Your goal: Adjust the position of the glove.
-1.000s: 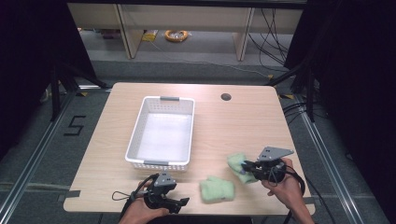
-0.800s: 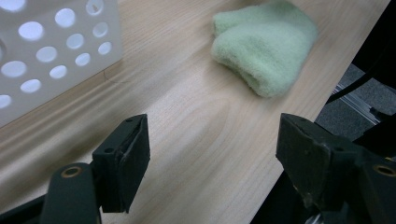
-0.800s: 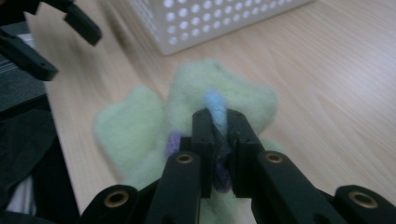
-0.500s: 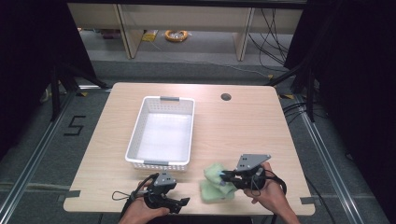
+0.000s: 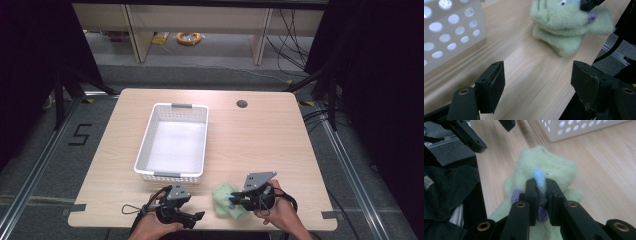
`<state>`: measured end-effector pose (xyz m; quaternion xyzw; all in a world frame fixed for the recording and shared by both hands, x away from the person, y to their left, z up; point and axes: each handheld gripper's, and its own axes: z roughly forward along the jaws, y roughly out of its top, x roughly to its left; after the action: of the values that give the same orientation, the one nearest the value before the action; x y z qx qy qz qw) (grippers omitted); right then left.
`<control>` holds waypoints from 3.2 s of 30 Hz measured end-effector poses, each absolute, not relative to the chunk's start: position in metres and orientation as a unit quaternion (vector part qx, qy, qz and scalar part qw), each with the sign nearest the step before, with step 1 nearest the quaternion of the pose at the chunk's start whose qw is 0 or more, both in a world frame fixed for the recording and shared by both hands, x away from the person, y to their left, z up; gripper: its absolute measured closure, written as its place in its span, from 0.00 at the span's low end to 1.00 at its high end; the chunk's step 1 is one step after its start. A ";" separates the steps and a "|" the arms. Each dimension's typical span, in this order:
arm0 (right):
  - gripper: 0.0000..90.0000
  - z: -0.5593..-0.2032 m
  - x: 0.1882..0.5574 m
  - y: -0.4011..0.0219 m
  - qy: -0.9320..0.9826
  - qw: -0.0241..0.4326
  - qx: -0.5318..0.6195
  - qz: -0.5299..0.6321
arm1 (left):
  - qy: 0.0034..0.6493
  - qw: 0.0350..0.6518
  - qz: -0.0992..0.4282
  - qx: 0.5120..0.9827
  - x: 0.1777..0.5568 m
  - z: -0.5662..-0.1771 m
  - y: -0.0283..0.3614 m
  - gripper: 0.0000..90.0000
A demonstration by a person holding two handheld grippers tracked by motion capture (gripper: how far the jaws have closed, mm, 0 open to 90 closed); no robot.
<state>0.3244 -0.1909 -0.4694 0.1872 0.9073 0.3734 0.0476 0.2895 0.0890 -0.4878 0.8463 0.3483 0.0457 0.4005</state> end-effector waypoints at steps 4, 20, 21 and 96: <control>0.87 -0.473 0.324 -0.193 0.907 0.048 0.197 0.370 | 0.330 0.404 0.052 0.851 0.292 -0.483 0.082 0.32; 0.66 -0.465 0.294 -0.217 0.887 0.072 0.282 0.359 | 0.300 0.423 0.051 0.853 0.319 -0.470 0.046 0.41; 0.66 -0.465 0.291 -0.218 0.890 0.064 0.286 0.349 | 0.310 0.427 0.044 0.848 0.319 -0.470 0.043 0.41; 0.53 -0.458 0.323 -0.237 0.846 0.053 0.385 0.365 | 0.379 0.448 -0.004 0.810 0.302 -0.483 0.049 0.52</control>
<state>0.3226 -0.2367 -0.4580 0.3851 0.8460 0.3649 0.0533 0.3019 0.0494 -0.4828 0.8098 0.3794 -0.0039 0.4476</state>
